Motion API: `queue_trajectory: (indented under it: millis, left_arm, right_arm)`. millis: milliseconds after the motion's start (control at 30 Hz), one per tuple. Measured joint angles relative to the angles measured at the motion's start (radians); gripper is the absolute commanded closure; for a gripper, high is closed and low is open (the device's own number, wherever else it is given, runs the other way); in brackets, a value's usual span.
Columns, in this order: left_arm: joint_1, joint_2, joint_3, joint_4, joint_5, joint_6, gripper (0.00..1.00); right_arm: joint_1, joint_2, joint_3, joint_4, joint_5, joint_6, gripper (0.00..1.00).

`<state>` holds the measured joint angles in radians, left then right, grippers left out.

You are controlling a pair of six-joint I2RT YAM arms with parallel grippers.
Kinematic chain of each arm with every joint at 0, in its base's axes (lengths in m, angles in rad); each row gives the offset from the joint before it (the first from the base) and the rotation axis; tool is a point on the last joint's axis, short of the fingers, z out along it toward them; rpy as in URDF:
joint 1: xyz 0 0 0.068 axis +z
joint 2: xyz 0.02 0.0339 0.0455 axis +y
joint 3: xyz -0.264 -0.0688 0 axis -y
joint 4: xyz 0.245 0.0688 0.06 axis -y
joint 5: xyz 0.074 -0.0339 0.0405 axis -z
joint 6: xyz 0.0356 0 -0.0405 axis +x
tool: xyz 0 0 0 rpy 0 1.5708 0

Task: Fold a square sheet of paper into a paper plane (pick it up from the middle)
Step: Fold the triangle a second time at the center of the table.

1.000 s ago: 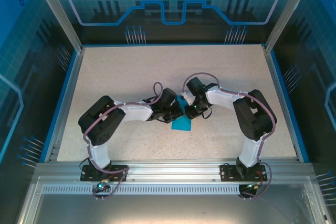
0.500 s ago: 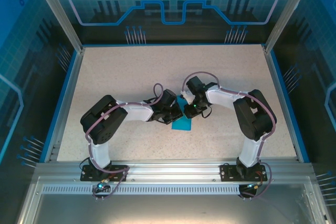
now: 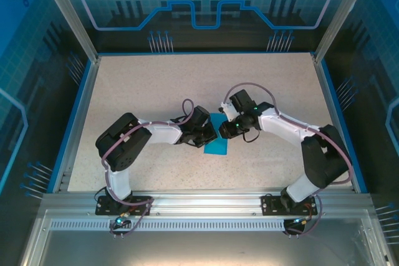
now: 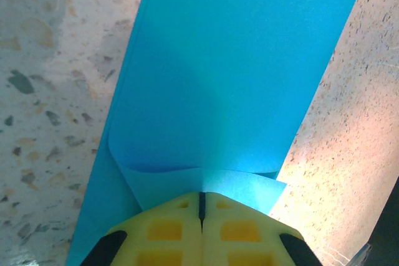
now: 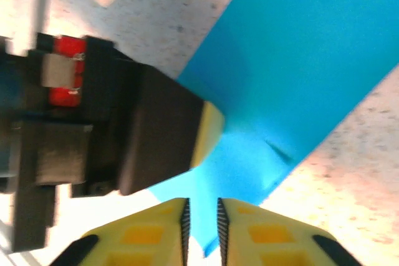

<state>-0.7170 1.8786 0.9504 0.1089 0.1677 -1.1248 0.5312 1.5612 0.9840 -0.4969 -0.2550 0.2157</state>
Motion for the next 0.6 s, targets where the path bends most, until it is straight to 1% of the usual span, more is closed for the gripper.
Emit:
queue_trajectory:
  millis: [133,333,600]
  left_arm:
    - [0.000,0.000,0.000,0.000,0.000,0.000,0.99]
    - [0.000,0.000,0.000,0.000,0.000,0.000,0.99]
    - [0.000,0.000,0.000,0.001,0.000,0.000,0.99]
  right_arm:
    - [0.020,0.000,-0.055,0.055,-0.083,0.047,0.85]
    - [0.036,0.053,-0.087,0.110,-0.153,0.099,0.87]
    - [0.038,0.120,-0.088,0.155,-0.176,0.127,0.87]
